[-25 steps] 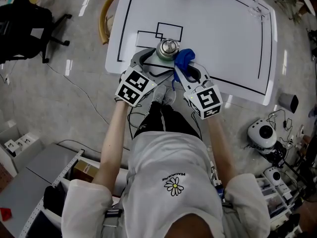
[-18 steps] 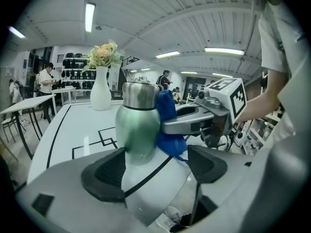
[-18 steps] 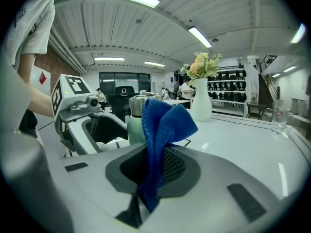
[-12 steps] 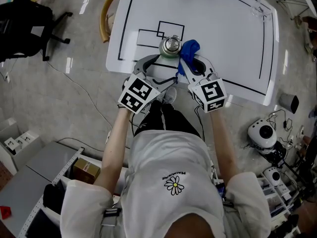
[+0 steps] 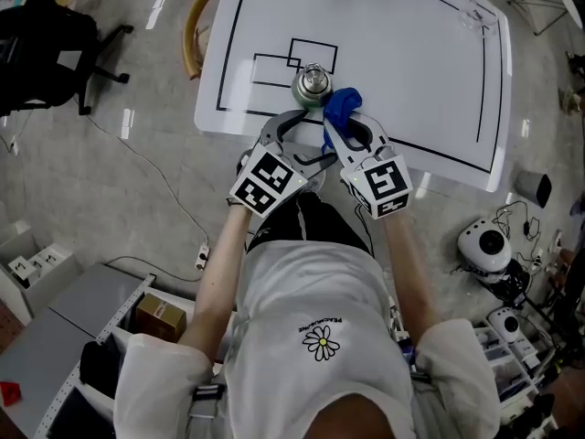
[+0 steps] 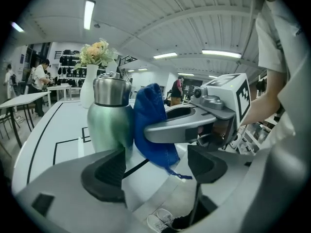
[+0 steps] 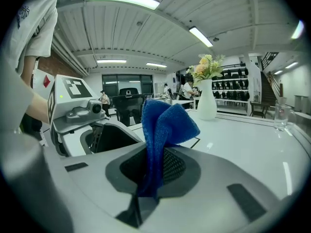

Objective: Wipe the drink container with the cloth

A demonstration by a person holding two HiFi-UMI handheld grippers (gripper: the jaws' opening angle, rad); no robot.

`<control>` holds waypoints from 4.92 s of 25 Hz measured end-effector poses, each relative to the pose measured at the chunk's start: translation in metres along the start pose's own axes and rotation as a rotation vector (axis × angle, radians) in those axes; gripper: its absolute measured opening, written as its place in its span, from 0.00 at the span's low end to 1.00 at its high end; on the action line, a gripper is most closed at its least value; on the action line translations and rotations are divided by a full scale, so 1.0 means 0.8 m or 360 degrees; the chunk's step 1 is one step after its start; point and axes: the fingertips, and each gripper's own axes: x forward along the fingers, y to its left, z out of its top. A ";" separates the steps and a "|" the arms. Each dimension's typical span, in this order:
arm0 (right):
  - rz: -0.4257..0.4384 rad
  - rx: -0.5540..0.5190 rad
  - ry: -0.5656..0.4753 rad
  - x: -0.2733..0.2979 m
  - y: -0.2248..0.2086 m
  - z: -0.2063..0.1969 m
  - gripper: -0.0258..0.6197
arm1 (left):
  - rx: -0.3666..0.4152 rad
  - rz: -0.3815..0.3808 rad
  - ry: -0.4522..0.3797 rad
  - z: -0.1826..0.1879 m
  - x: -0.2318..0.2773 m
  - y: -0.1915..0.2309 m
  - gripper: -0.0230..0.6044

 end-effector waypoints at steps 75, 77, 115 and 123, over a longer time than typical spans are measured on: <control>-0.0051 0.0132 -0.0202 -0.020 0.006 0.071 0.11 | 0.0063 0.0148 0.0025 0.026 -0.007 0.076 0.65; -0.0055 0.0119 -0.0200 -0.019 0.002 0.072 0.11 | 0.0064 0.0145 0.0035 0.024 -0.007 0.070 0.65; -0.0077 0.0177 -0.0187 -0.021 0.005 0.068 0.11 | 0.0049 0.0158 -0.0017 0.030 -0.010 0.088 0.66; -0.0124 0.0179 -0.0195 -0.019 -0.010 0.069 0.11 | 0.0060 0.0106 0.0031 0.022 -0.001 0.069 0.66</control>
